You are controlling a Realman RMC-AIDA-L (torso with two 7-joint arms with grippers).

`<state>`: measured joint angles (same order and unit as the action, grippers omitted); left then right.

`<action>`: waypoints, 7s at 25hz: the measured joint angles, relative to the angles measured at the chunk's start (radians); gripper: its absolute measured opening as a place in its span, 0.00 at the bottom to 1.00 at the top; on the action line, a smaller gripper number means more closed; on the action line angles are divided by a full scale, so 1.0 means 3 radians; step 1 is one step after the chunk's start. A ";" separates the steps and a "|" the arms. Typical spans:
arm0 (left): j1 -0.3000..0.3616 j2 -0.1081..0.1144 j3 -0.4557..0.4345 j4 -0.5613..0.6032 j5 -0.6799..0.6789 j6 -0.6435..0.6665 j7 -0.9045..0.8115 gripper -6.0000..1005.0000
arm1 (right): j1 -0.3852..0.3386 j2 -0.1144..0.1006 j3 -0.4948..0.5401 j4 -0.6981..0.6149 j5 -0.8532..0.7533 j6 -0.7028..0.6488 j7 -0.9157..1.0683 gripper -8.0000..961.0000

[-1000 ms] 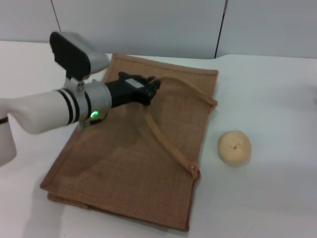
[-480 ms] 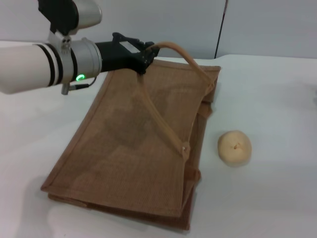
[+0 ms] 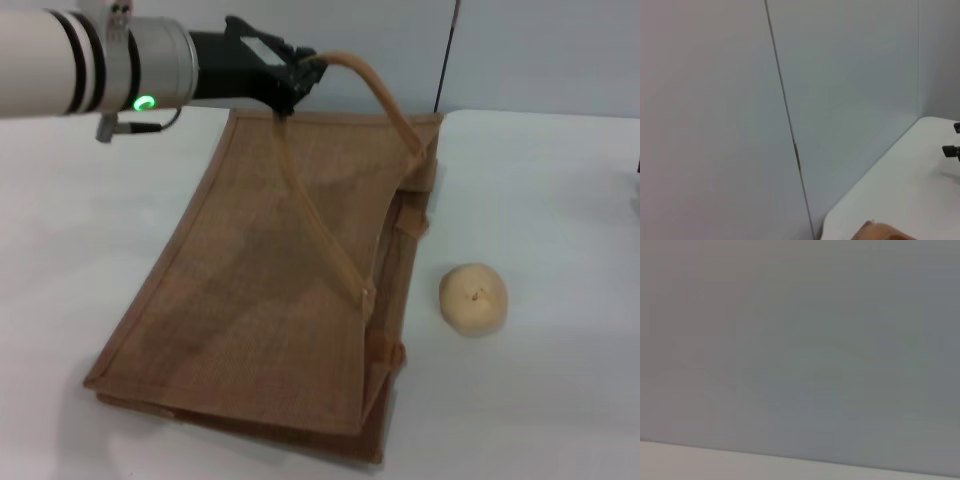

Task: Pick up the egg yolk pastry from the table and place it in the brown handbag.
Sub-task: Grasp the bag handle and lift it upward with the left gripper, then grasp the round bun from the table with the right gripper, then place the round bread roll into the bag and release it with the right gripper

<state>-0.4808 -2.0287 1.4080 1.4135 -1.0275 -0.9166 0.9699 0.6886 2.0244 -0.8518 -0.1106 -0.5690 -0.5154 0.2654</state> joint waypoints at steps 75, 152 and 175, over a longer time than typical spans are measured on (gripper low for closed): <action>-0.0194 -0.0002 -0.0608 0.1761 0.0984 -0.1613 -0.0727 0.13 | -0.0509 -0.0010 -0.0901 -0.1817 -0.4474 -0.2199 0.4670 0.91; -0.0905 -0.0017 -0.0318 0.1563 0.0980 -0.1480 -0.0747 0.13 | 0.0256 -0.0012 -0.0986 -0.1900 -0.4252 -0.2351 0.4859 0.46; -0.0750 -0.0005 -0.0414 0.1545 0.1023 -0.1430 -0.0754 0.13 | 0.0357 -0.0045 -0.0972 -0.1638 -0.4348 -0.2171 0.5011 0.89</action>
<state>-0.7058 -2.0303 1.2839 1.8770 -0.7207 -1.3455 0.7439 0.7956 2.0108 -1.1433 -0.6021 -1.8733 -1.1667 1.7686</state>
